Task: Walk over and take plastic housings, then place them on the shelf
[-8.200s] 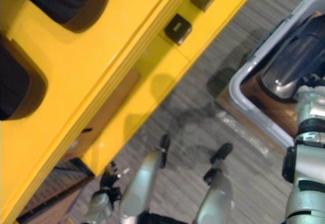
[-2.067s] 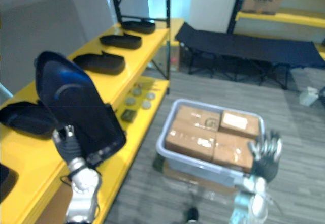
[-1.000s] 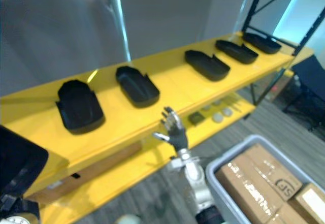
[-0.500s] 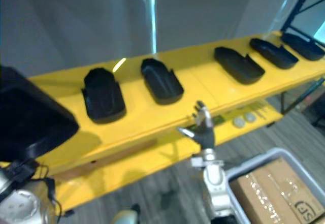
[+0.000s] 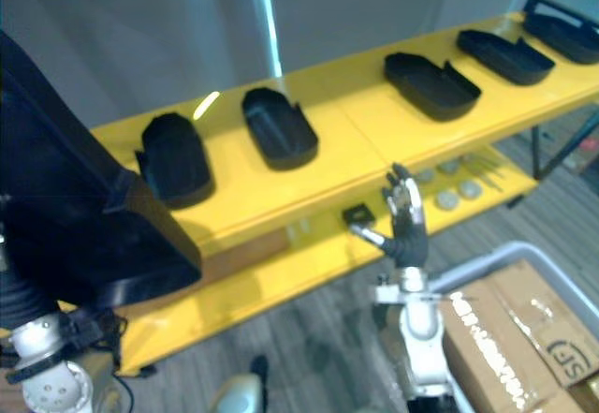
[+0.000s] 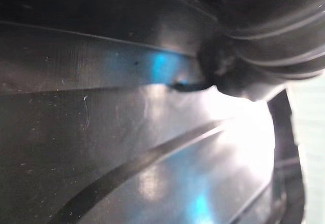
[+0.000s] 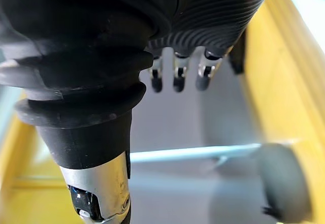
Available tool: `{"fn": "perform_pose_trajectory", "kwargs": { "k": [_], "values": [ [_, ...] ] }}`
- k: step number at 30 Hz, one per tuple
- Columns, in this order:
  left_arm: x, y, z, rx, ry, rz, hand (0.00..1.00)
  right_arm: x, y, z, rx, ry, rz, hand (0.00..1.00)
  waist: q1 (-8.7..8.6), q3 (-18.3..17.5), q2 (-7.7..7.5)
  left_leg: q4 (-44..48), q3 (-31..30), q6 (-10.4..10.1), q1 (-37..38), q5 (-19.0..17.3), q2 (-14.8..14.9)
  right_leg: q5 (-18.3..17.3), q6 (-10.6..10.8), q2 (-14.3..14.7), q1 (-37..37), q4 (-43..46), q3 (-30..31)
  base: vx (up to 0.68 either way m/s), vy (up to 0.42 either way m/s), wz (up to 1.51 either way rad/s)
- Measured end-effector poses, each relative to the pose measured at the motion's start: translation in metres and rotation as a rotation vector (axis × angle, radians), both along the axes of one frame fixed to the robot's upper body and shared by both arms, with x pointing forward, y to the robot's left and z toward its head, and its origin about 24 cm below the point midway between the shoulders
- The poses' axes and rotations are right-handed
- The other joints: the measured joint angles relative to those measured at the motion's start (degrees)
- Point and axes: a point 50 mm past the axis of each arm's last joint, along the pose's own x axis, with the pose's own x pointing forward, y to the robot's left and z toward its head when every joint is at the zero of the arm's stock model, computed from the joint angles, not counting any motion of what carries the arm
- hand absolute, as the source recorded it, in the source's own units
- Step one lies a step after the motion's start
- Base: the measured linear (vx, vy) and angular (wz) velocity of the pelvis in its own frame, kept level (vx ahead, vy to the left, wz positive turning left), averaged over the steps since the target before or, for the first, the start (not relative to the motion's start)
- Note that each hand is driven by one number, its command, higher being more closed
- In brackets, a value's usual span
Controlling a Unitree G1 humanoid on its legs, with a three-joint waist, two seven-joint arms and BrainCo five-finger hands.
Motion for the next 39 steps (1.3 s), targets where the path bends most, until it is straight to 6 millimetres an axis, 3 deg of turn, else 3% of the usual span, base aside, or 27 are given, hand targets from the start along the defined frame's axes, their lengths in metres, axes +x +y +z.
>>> {"fn": "perform_pose_trajectory", "kwargs": {
  "k": [3, 4, 5, 6, 7, 8, 9, 10, 11, 13, 15, 17, 18, 19, 22, 24, 26, 28, 30, 31, 33, 36, 39],
  "values": [
    [-0.006, 0.001, 0.014, 0.061, -0.076, 0.005, 1.00, -0.001, 0.000, 0.012, 0.023, -0.065, -0.024, 0.00, 0.26, -0.15, -1.86, 5.62, 0.20, 1.83, -2.76, -3.32, -2.57, -0.24, 1.16, -2.67, 2.44, -1.07, -1.85, 0.09, 0.125, 0.42],
    [-0.006, -0.001, 0.022, 0.100, -0.127, -0.014, 1.00, -0.002, -0.005, 0.015, 0.033, -0.072, -0.066, 0.00, 0.10, -0.93, -2.74, 6.90, 1.27, 3.76, -2.35, -5.44, -4.13, 1.20, 2.63, -3.44, 5.37, -1.17, -3.43, 0.25, 0.191, 0.71],
    [-0.005, -0.004, 0.029, 0.116, -0.196, -0.026, 1.00, 0.000, -0.008, 0.019, 0.026, -0.088, -0.093, 0.00, 0.29, -1.39, -3.07, 8.05, 0.25, 2.35, -2.29, -6.92, -5.25, 2.65, 0.50, -6.22, 2.21, 7.71, -1.21, 0.21, 0.157, 0.69],
    [-0.004, -0.005, 0.033, 0.119, -0.223, -0.031, 1.00, 0.001, -0.008, 0.020, 0.027, -0.093, -0.104, 0.00, 0.31, -1.50, -3.29, 7.96, -0.27, 2.71, -1.89, -7.15, -5.74, 4.28, -1.89, -7.44, -0.26, 12.71, 0.82, 0.19, 0.178, 0.46],
    [-0.002, -0.004, 0.039, 0.143, -0.255, -0.038, 1.00, 0.004, -0.005, 0.024, 0.035, -0.111, -0.107, 0.00, 0.64, -1.56, -3.86, 6.43, -0.41, 3.33, 0.05, -7.47, -6.33, 10.05, -4.70, -8.87, -4.87, 20.79, 6.15, 0.16, 0.148, 0.20],
    [-0.001, -0.003, 0.042, 0.158, -0.264, -0.036, 1.00, 0.007, -0.003, 0.026, 0.039, -0.121, -0.102, 0.00, 0.65, -1.57, -3.93, 5.38, -0.56, 3.72, 1.54, -7.43, -6.31, 14.05, -4.45, -9.15, -6.65, 24.07, 8.37, 0.27, 0.109, 0.12],
    [0.002, -0.002, 0.047, 0.180, -0.279, -0.033, 1.00, 0.011, 0.000, 0.030, 0.040, -0.150, -0.097, 0.00, 0.05, -1.45, -3.51, 3.25, -1.76, 4.29, 4.41, -7.50, -5.92, 15.46, -4.78, -9.60, -9.39, 30.01, 10.73, 0.31, 0.035, 0.16],
    [0.006, 0.000, 0.051, 0.182, -0.301, -0.029, 1.00, 0.015, 0.000, 0.037, 0.040, -0.186, -0.094, 0.00, -0.53, -1.48, -3.35, 2.28, -2.40, 4.60, 6.58, -7.72, -5.06, 9.27, -6.29, -8.37, -11.51, 32.52, 11.29, 0.31, 0.009, 0.24],
    [0.009, 0.001, 0.052, 0.172, -0.307, -0.024, 1.00, 0.016, 0.001, 0.041, 0.039, -0.205, -0.091, 0.00, -0.62, -1.74, -2.79, 1.98, -3.25, 4.32, 7.26, -7.64, -4.37, 7.28, -6.53, -6.88, -12.30, 31.61, 11.14, 0.27, -0.010, 0.46],
    [0.029, 0.006, 0.054, 0.104, -0.301, -0.016, 1.00, 0.018, -0.003, 0.055, 0.035, -0.272, -0.102, 0.00, -2.73, -2.19, -1.86, 0.64, -6.87, 4.11, 8.51, -7.71, -2.43, 3.54, -6.66, 0.45, -13.38, 16.99, 14.08, 0.28, -0.087, 0.85],
    [0.043, 0.007, 0.051, 0.057, -0.269, -0.014, 1.00, 0.017, -0.009, 0.061, 0.028, -0.299, -0.119, 0.00, -3.62, -2.28, -2.02, 1.13, -9.00, 3.49, 7.96, -8.07, -2.33, 4.57, -4.99, 4.20, -13.16, 5.73, 20.25, 0.18, -0.149, 1.00],
    [0.052, 0.011, 0.040, 0.011, -0.186, 0.011, 1.00, 0.015, -0.014, 0.067, 0.021, -0.326, -0.125, 0.00, -3.70, -3.69, -3.79, 2.27, -12.78, -0.22, 7.37, -10.42, -3.27, 8.94, -0.55, 4.79, -12.02, -1.12, 21.41, 0.22, -0.295, 1.03],
    [0.050, 0.010, 0.033, -0.013, -0.162, 0.016, 1.00, 0.016, -0.015, 0.068, 0.008, -0.325, -0.119, 0.00, -3.41, -3.81, -2.17, 2.97, -13.23, -1.03, 7.16, -10.96, -2.13, 8.72, -0.92, 5.88, -11.13, -1.68, 20.18, 0.30, -0.345, 0.73],
    [0.044, 0.009, 0.019, -0.058, -0.101, 0.021, 1.00, 0.017, -0.018, 0.070, -0.012, -0.327, -0.107, 0.00, -2.85, -4.83, 1.15, 4.21, -13.52, -1.56, 5.63, -11.18, 0.87, 9.00, -2.11, 8.54, -8.80, -4.26, 17.03, 0.24, -0.248, 0.53],
    [0.037, 0.009, 0.010, -0.084, -0.063, 0.005, 1.00, 0.021, -0.020, 0.080, -0.044, -0.362, -0.105, 0.00, -2.41, -5.52, 3.24, 5.95, -13.88, -3.32, 5.46, -9.10, 2.66, 8.07, -3.79, 10.29, -4.62, -5.91, 12.32, 0.19, -0.206, 0.66],
    [0.035, 0.009, 0.012, -0.098, -0.084, -0.026, 1.00, 0.023, -0.018, 0.088, -0.055, -0.394, -0.105, 0.00, -2.29, -5.52, 3.24, 7.84, -10.21, -2.73, 5.44, -7.98, 3.10, 7.64, -4.43, 10.29, -2.43, -6.30, 10.62, 0.13, -0.177, 0.41],
    [0.032, 0.007, 0.016, -0.095, -0.125, -0.079, 1.00, 0.021, -0.021, 0.103, -0.062, -0.460, -0.142, 0.00, -2.34, -5.62, 2.98, 12.46, -0.75, 1.49, 3.13, -5.10, 3.82, 6.85, -5.61, 9.59, -1.89, -4.54, 9.19, 0.07, -0.144, 0.40],
    [0.028, 0.005, 0.022, -0.072, -0.173, -0.096, 1.00, 0.014, -0.027, 0.114, -0.051, -0.515, -0.185, 0.00, -2.68, -6.01, 2.17, 9.80, 2.98, 3.30, 3.16, -2.46, 3.66, 6.49, -6.21, 8.77, -2.04, -5.03, 8.58, 0.03, -0.093, 0.39],
    [0.023, 0.001, 0.030, -0.047, -0.226, -0.113, 1.00, 0.005, -0.036, 0.121, -0.039, -0.560, -0.230, 0.00, -3.52, -6.27, 2.35, 1.71, 4.88, 2.45, 5.91, -1.53, 3.84, 6.35, -6.33, 8.72, -1.66, -7.35, 6.83, 0.03, -0.062, 0.38],
    [0.023, -0.003, 0.034, -0.030, -0.254, -0.139, 1.00, -0.001, -0.044, 0.120, -0.030, -0.569, -0.273, 0.00, -4.17, -6.42, 3.39, -1.81, 6.35, 2.40, 6.75, -1.52, 4.28, 6.41, -6.28, 9.44, -1.65, -8.20, 5.78, 0.02, -0.029, 0.42],
    [0.024, -0.010, 0.039, 0.005, -0.269, -0.182, 1.00, -0.008, -0.056, 0.107, -0.020, -0.514, -0.341, 0.00, -5.71, -6.49, 4.09, -6.95, 7.93, 0.88, 9.91, -0.72, 4.30, 6.52, -6.14, 9.71, -0.35, -8.23, 4.54, 0.00, 0.030, 0.31],
    [0.023, -0.008, 0.042, 0.021, -0.280, -0.172, 1.00, -0.017, -0.058, 0.098, -0.026, -0.484, -0.353, 0.00, -5.79, -6.77, 3.66, -8.50, 8.37, -0.68, 11.10, -1.37, 3.78, 7.11, -5.12, 9.58, 0.16, -9.49, 4.81, -0.04, 0.069, -0.05],
    [0.020, -0.001, 0.040, 0.034, -0.250, -0.124, 1.00, -0.024, -0.057, 0.089, -0.030, -0.457, -0.368, 0.00, -5.79, -7.53, 2.14, -9.31, 9.31, -0.69, 10.32, -1.45, 2.69, 8.73, -3.79, 9.01, 0.13, -11.77, 4.97, -0.08, 0.088, -0.03]
  ]
}}
